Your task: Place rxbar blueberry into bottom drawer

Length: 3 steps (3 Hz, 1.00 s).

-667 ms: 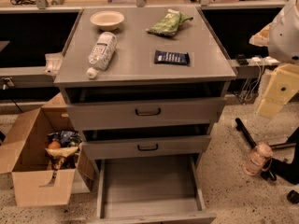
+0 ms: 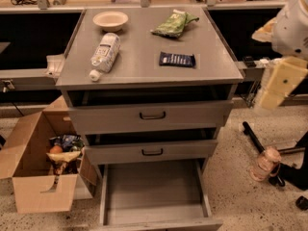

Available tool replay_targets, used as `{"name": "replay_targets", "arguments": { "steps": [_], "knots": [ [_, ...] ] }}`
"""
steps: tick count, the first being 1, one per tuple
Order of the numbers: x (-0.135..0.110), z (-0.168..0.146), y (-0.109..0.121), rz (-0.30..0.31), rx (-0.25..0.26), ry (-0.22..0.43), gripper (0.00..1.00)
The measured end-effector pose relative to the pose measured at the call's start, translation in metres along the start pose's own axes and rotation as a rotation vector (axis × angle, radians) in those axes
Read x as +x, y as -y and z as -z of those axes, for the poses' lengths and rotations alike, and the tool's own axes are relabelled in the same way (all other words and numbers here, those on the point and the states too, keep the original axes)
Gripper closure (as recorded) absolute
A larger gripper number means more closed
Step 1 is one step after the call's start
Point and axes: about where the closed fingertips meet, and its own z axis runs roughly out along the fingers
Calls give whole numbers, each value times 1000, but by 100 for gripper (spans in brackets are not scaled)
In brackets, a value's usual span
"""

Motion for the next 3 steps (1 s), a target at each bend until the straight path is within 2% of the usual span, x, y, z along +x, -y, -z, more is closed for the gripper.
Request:
{"name": "replay_targets", "arguments": {
  "steps": [1,2,3],
  "knots": [
    [-13,-23,43,11,-9,66,0],
    [-31,-57,80,-34,-25,151,0],
    [-53,-100,110,-108,-49,248,0]
  ]
}}
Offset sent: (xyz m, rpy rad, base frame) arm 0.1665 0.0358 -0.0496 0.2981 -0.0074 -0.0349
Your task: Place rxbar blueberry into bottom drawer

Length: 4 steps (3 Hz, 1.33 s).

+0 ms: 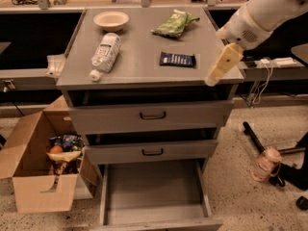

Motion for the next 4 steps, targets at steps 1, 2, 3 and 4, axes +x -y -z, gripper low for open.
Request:
{"name": "replay_targets", "arguments": {
  "steps": [1,2,3,4],
  "knots": [
    [-26,-42,26,-53,-31,116,0],
    [-52,-81,49,-76,-70,221,0],
    [-52,-81,49,-76,-70,221,0],
    [-53,-93,64,-78,-70,242,0]
  ]
}}
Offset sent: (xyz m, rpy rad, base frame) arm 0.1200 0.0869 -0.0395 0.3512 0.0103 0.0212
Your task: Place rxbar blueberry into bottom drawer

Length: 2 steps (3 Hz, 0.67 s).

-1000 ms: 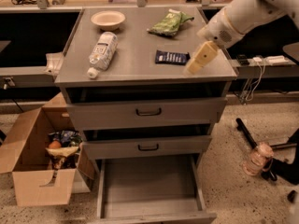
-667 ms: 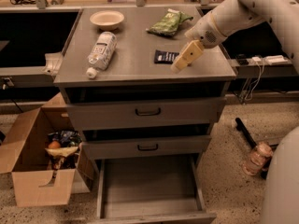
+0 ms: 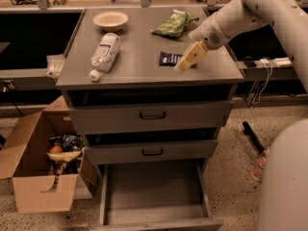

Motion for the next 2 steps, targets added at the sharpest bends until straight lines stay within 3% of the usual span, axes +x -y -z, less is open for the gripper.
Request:
{"name": "replay_targets", "arguments": {
  "steps": [1,2],
  "knots": [
    [6,-19,25,-26,-5,49,0],
    [10,-34,35,-44,-22,73,0]
  ]
}}
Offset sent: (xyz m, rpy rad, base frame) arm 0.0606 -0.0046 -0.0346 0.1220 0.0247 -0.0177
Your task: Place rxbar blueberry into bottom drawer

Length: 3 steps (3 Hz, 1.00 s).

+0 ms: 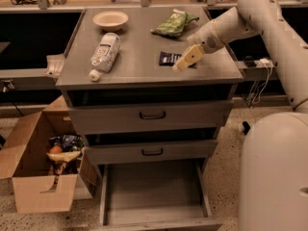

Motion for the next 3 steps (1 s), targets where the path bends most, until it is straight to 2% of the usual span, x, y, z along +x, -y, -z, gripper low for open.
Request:
{"name": "replay_targets", "arguments": {
  "steps": [2,3],
  "knots": [
    [10,-14,21,-40,19,38,0],
    [17,-21,26,-54,19,34,0]
  ]
}}
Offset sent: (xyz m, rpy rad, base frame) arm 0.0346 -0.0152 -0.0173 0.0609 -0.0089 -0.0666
